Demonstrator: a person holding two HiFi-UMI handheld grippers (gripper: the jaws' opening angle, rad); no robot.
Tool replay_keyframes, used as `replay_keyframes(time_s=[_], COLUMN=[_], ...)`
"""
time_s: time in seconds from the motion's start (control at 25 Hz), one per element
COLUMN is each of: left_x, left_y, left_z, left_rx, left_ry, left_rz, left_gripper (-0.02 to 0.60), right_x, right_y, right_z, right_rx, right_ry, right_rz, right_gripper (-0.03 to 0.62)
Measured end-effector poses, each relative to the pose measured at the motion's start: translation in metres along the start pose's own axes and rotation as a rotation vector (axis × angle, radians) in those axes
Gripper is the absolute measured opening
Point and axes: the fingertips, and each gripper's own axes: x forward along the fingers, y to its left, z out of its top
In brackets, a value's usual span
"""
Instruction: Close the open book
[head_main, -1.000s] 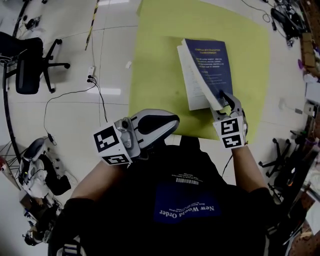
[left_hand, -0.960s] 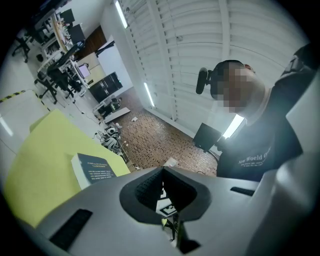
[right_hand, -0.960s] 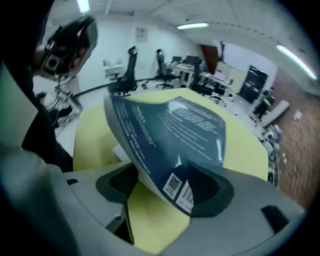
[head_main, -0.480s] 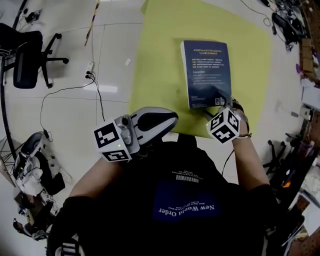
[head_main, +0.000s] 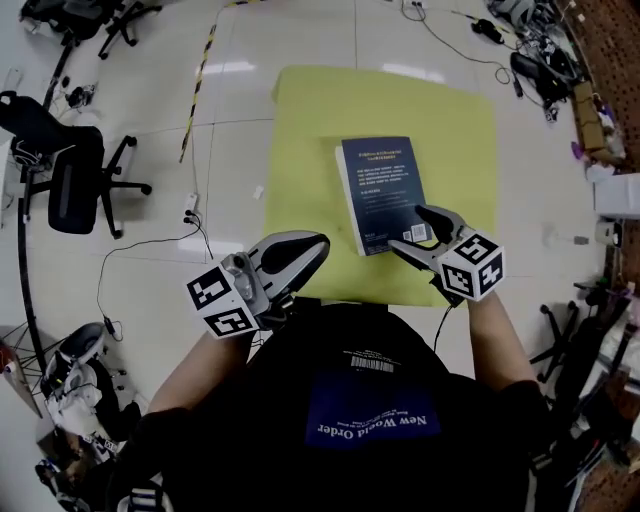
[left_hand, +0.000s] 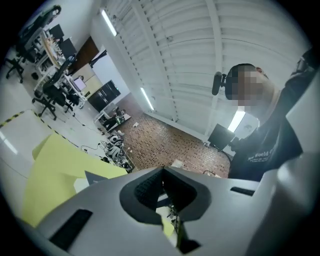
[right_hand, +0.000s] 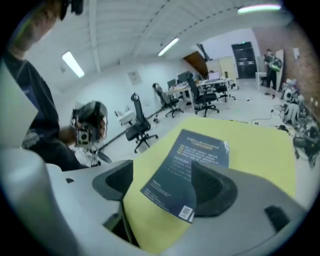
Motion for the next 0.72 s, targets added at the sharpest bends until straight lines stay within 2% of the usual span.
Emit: replay_keyframes(time_s=[0.08, 0.2, 0.36, 0.48, 0.6, 0.72], left_x=[0.006, 0.012, 0.016, 0.016, 0.019, 0.019], left_y=[-0.008, -0.025, -0.05, -0.063, -0.067, -0.076], left_z=[0.014, 0.042, 0.079, 0.094, 0.113, 0.123], left_rx=[0.03, 0.08, 0.169, 0.231, 0.291, 0.321], left_ry=[0.007, -0.008, -0.044, -0.06, -0.089, -0.116], left_rz=[0.008, 0.005, 0.0, 0.018, 0.034, 0.046], left_gripper=[0.006, 0.006, 0.006, 0.006, 0.006, 0.006], right_x=[-0.028, -0.074, -0.133, -0.169, -0.198, -0.22], right_y=[0.002, 0.005, 0.016, 0.025, 0.027, 0.03], right_z=[0.031, 0.075, 0.126, 0.149, 0.169, 0.177], right_rx=[0.057, 0.045, -0.037, -0.098, -0.137, -0.143], right_ry=[-0.13, -0.293, -0.468, -0.572, -0.659, -0.705], right_rz=[0.031, 0.025, -0.023, -0.058, -0.087, -0.106], right_gripper=[0.354, 0.201, 0.071, -0.009, -0.011, -0.012])
